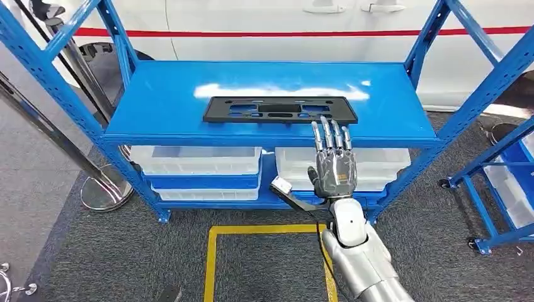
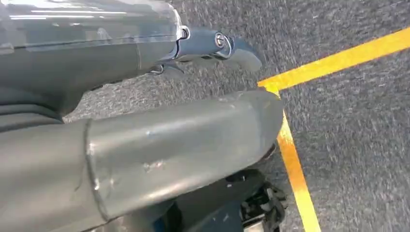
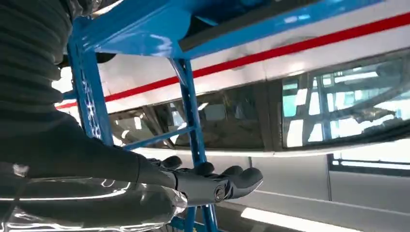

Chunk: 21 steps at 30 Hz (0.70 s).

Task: Take the parts from the cabinet and place them on the table.

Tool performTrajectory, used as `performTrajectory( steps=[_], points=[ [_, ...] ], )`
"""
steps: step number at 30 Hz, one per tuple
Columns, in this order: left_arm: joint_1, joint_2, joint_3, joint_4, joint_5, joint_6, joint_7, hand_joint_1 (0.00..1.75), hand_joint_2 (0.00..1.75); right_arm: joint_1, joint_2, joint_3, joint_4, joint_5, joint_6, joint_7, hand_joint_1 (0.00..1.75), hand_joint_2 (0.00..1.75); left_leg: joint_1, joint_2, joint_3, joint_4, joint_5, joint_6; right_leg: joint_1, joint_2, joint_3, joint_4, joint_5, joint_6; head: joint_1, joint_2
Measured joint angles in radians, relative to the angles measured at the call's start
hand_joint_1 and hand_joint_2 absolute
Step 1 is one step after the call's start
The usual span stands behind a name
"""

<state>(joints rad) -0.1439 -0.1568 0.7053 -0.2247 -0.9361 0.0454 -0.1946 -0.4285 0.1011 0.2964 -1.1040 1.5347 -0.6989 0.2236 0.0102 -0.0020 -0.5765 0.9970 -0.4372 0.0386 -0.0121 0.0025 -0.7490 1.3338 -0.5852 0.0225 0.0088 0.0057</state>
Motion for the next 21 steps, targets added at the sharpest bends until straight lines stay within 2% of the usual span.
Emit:
performTrajectory(
  steps=[1, 2, 3, 4, 5, 6, 8, 9, 10, 11, 13, 14, 15, 16, 17, 19, 20, 21],
  points=[
    [0.001, -0.001, 0.000, 0.000, -0.001, 0.001, 0.000, 0.00, 0.00, 0.001, -0.001, 0.001, 0.003, 0.000, 0.000, 0.002, 0.00, 1.75, 0.000, -0.001, 0.001, 0.001, -0.001, -0.002, -0.003, -0.001, 0.016, -0.036, 0.032, 0.001, 0.000, 0.000],
    [0.001, -0.001, 0.000, 0.000, -0.003, 0.001, 0.000, 0.00, 0.00, 0.001, -0.001, 0.002, 0.005, 0.000, 0.000, 0.004, 0.00, 1.75, 0.001, -0.002, 0.002, 0.004, -0.004, -0.003, -0.004, -0.001, 0.052, -0.106, 0.075, 0.000, 0.000, 0.000],
    [0.000, -0.003, 0.000, 0.000, -0.003, 0.001, 0.000, 0.00, 0.00, 0.000, -0.001, 0.003, 0.005, 0.000, 0.000, 0.006, 0.00, 1.75, 0.001, -0.002, 0.004, 0.008, -0.008, -0.007, -0.006, -0.002, 0.099, -0.199, 0.120, -0.001, 0.000, 0.000],
    [0.000, -0.003, 0.000, 0.000, -0.003, 0.001, 0.000, 0.00, 0.00, -0.002, -0.001, 0.004, 0.006, 0.000, 0.000, 0.006, 0.00, 1.75, 0.001, -0.002, 0.003, 0.015, -0.014, -0.013, -0.008, -0.003, 0.138, -0.287, 0.137, -0.003, 0.000, 0.000],
    [-0.002, -0.003, 0.000, 0.000, -0.003, 0.001, 0.000, 0.00, 0.00, -0.003, -0.001, 0.006, 0.007, 0.000, 0.000, 0.007, 0.00, 1.75, -0.006, -0.003, -0.003, 0.023, -0.017, -0.019, 0.001, -0.001, 0.142, -0.292, 0.128, -0.006, 0.000, 0.000],
    [-0.002, -0.003, 0.000, 0.000, -0.003, 0.001, 0.000, 0.00, 0.00, -0.002, -0.001, 0.010, 0.008, 0.000, 0.000, 0.008, 0.00, 1.75, -0.006, -0.003, -0.004, 0.022, -0.016, -0.022, -0.003, 0.000, 0.139, -0.290, 0.131, -0.013, 0.000, 0.000],
    [-0.001, -0.003, 0.000, 0.000, -0.003, 0.002, 0.000, 0.00, 0.00, -0.001, -0.002, 0.013, 0.010, 0.000, 0.000, 0.008, 0.00, 1.75, -0.003, -0.003, -0.002, 0.018, -0.014, -0.031, 0.004, 0.003, 0.137, -0.289, 0.130, -0.023, 0.000, 0.000],
    [-0.002, -0.003, 0.000, 0.000, -0.003, 0.002, 0.000, 0.00, 0.00, -0.003, -0.002, 0.014, 0.010, 0.000, 0.000, 0.008, 0.00, 1.75, -0.003, -0.004, -0.002, 0.020, -0.020, -0.039, -0.003, 0.002, 0.142, -0.298, 0.135, -0.033, 0.000, 0.000],
    [-0.002, -0.003, 0.000, 0.000, -0.003, 0.002, 0.000, 0.00, 0.00, -0.004, -0.002, 0.017, 0.010, 0.000, 0.000, 0.010, 0.00, 1.75, 0.000, -0.002, -0.005, 0.033, -0.032, -0.043, -0.004, 0.001, 0.144, -0.300, 0.135, -0.037, 0.000, 0.000],
    [-0.002, -0.003, 0.000, 0.000, -0.003, 0.002, 0.000, 0.00, 0.00, -0.006, -0.002, 0.020, 0.010, 0.000, 0.000, 0.013, 0.00, 1.75, 0.000, -0.002, -0.025, 0.079, -0.062, -0.047, -0.005, 0.000, 0.145, -0.300, 0.134, -0.045, -0.001, 0.000],
    [-0.002, -0.003, 0.000, 0.000, -0.003, 0.002, 0.000, 0.00, 0.00, -0.005, -0.002, 0.027, 0.011, 0.000, 0.000, 0.019, 0.00, 1.75, 0.002, -0.001, -0.101, 0.237, -0.135, -0.053, -0.002, -0.002, 0.144, -0.300, 0.133, -0.049, 0.000, 0.000],
    [0.000, -0.004, 0.000, 0.000, -0.003, 0.002, 0.000, 0.00, 0.00, -0.005, -0.002, 0.030, 0.015, 0.000, 0.000, 0.028, 0.00, 1.75, 0.002, -0.001, -0.137, 0.309, -0.156, -0.055, 0.000, -0.002, 0.144, -0.300, 0.132, -0.050, 0.000, 0.000],
    [0.001, -0.004, 0.000, 0.000, -0.003, 0.002, 0.000, 0.00, 0.00, -0.005, -0.003, 0.037, 0.018, 0.000, 0.000, 0.034, 0.00, 1.75, 0.002, -0.001, -0.155, 0.339, -0.154, -0.054, 0.001, -0.002, 0.145, -0.299, 0.132, -0.051, 0.000, 0.000],
    [0.002, -0.004, 0.000, 0.000, -0.003, 0.002, 0.000, 0.00, 0.00, -0.005, -0.005, 0.042, 0.020, 0.000, 0.000, 0.039, 0.00, 1.75, 0.002, -0.001, -0.147, 0.314, -0.127, -0.051, 0.002, -0.001, 0.146, -0.299, 0.131, -0.051, 0.000, 0.000],
    [0.002, -0.004, 0.000, 0.000, -0.003, 0.002, 0.000, 0.00, 0.00, -0.005, -0.006, 0.046, 0.021, 0.000, 0.000, 0.040, 0.00, 1.75, 0.002, -0.002, -0.119, 0.251, -0.085, -0.047, 0.004, 0.001, 0.148, -0.299, 0.130, -0.051, 0.000, 0.000],
    [0.000, -0.004, 0.000, 0.000, -0.003, 0.002, -0.001, 0.00, 0.00, -0.006, -0.006, 0.053, 0.022, 0.000, 0.000, 0.045, 0.00, 1.75, -0.002, -0.002, -0.031, 0.067, 0.005, -0.029, 0.006, 0.002, 0.156, -0.299, 0.127, -0.049, 0.000, 0.000],
    [-0.002, -0.002, 0.000, 0.000, -0.005, 0.002, -0.001, 0.00, 0.00, -0.007, -0.006, 0.056, 0.023, 0.000, 0.000, 0.049, 0.00, 1.75, -0.007, -0.002, -0.012, 0.033, -0.011, -0.021, 0.008, 0.001, 0.155, -0.300, 0.125, -0.046, 0.000, 0.000],
    [-0.004, -0.002, 0.000, 0.000, -0.005, 0.002, -0.002, 0.00, 0.00, -0.008, -0.008, 0.060, 0.024, 0.000, 0.000, 0.052, 0.00, 1.75, -0.011, -0.002, -0.010, 0.018, -0.010, -0.020, 0.007, 0.003, 0.150, -0.298, 0.126, -0.039, -0.001, 0.000]
  ],
)
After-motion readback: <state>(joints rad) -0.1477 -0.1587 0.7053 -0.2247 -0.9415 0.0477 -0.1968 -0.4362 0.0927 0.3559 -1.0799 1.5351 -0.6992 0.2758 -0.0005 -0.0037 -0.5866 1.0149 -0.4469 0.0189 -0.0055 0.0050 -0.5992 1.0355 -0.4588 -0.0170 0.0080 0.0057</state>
